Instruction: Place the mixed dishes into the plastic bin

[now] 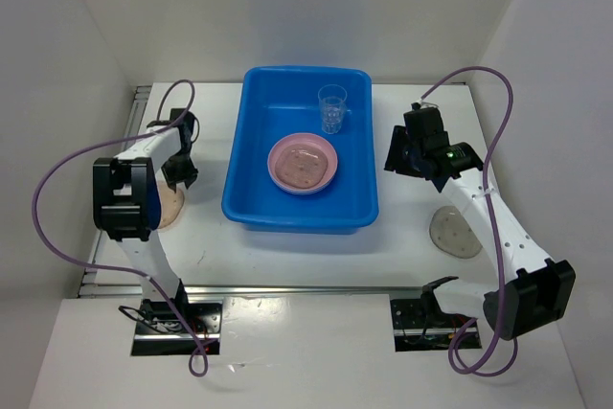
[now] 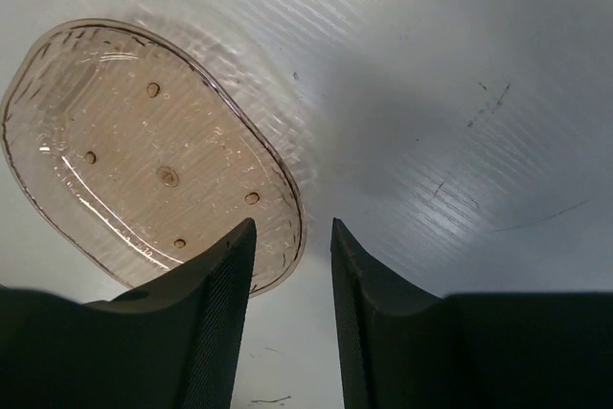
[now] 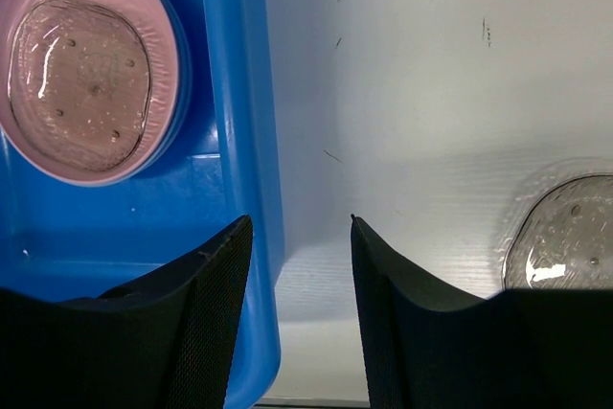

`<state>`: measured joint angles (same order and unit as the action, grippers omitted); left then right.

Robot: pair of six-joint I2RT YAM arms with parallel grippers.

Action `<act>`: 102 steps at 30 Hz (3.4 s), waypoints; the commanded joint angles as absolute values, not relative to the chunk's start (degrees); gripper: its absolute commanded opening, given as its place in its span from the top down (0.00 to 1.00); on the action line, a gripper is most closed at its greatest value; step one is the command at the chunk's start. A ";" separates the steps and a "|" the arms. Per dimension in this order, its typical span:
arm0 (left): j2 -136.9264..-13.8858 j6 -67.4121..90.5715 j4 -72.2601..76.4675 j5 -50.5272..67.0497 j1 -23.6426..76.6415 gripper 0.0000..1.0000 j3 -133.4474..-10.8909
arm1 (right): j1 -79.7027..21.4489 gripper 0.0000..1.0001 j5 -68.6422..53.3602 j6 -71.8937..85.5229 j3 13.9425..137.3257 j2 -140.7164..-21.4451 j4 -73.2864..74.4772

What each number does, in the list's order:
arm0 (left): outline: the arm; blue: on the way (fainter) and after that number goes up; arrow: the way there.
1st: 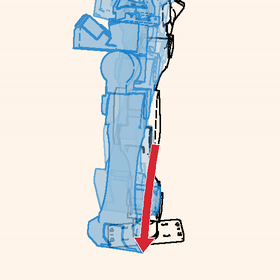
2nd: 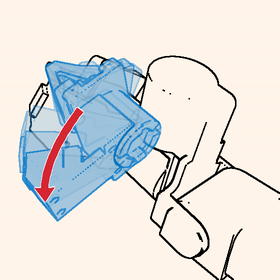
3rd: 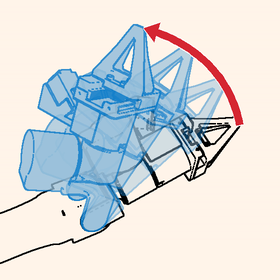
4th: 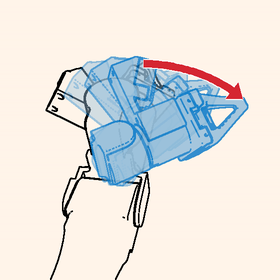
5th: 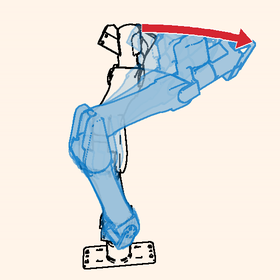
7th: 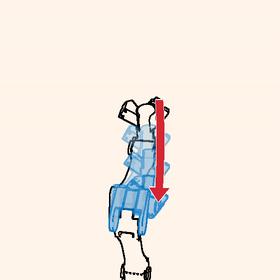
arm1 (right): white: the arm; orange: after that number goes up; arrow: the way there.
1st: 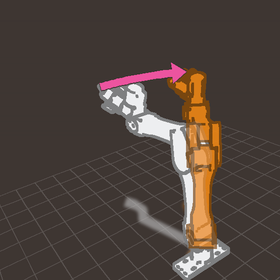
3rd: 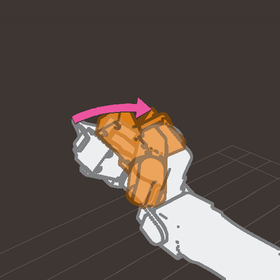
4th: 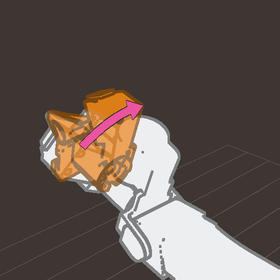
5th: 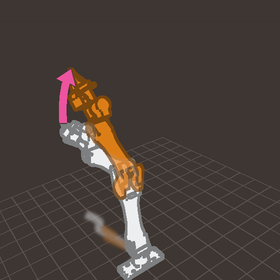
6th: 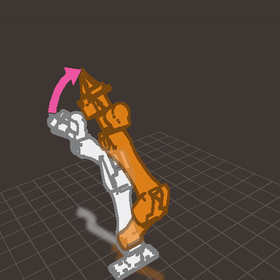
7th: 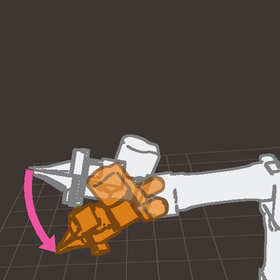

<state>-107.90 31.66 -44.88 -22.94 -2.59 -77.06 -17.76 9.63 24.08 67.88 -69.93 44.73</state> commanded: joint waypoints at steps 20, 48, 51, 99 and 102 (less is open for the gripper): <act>-110.48 31.29 -42.80 -22.94 -2.90 1.00 -76.99 | -18.28 0.48 12.48 22.85 68.47 -68.91 43.24; -109.07 23.38 -54.50 -11.34 32.67 1.00 -124.82 | -18.28 0.48 17.40 24.96 74.71 -70.49 46.93; -110.47 23.38 -53.26 -10.29 35.24 1.00 -121.03 | -18.28 0.48 17.40 25.49 76.02 -70.49 48.07; -95.90 26.37 -36.13 -3.43 21.37 0.24 -101.90 | -9.24 0.41 29.88 33.49 77.16 -82.43 66.71; -94.40 24.97 -36.12 -2.81 20.13 0.24 -97.57 | -8.61 0.41 29.09 32.96 77.17 -87.61 66.71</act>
